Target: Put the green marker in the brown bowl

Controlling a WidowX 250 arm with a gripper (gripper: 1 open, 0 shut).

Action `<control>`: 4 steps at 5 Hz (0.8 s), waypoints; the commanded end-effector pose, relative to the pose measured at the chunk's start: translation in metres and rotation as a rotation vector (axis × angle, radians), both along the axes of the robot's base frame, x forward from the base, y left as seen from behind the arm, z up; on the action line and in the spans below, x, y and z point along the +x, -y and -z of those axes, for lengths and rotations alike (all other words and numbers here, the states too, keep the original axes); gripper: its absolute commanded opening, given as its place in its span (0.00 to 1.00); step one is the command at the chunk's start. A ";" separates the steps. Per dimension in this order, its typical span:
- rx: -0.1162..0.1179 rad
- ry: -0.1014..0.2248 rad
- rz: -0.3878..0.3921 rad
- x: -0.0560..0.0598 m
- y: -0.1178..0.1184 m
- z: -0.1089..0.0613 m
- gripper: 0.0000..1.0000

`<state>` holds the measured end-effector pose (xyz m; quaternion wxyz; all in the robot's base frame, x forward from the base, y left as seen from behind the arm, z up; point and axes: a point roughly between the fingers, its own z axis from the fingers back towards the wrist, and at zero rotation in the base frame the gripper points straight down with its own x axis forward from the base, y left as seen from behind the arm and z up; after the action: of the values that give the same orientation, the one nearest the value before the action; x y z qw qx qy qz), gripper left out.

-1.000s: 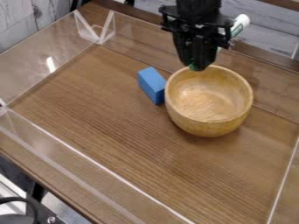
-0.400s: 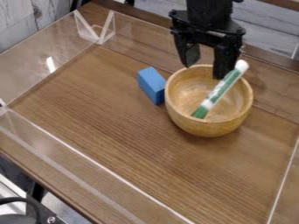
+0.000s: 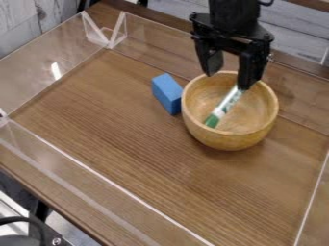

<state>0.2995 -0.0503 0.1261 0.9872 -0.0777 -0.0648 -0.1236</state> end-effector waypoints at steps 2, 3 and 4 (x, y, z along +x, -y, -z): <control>-0.010 0.060 0.012 -0.002 0.006 -0.022 1.00; -0.012 0.064 0.018 -0.005 0.007 -0.025 1.00; -0.013 0.066 0.023 -0.006 0.008 -0.027 1.00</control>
<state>0.2931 -0.0553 0.1333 0.9860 -0.0813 -0.0643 -0.1308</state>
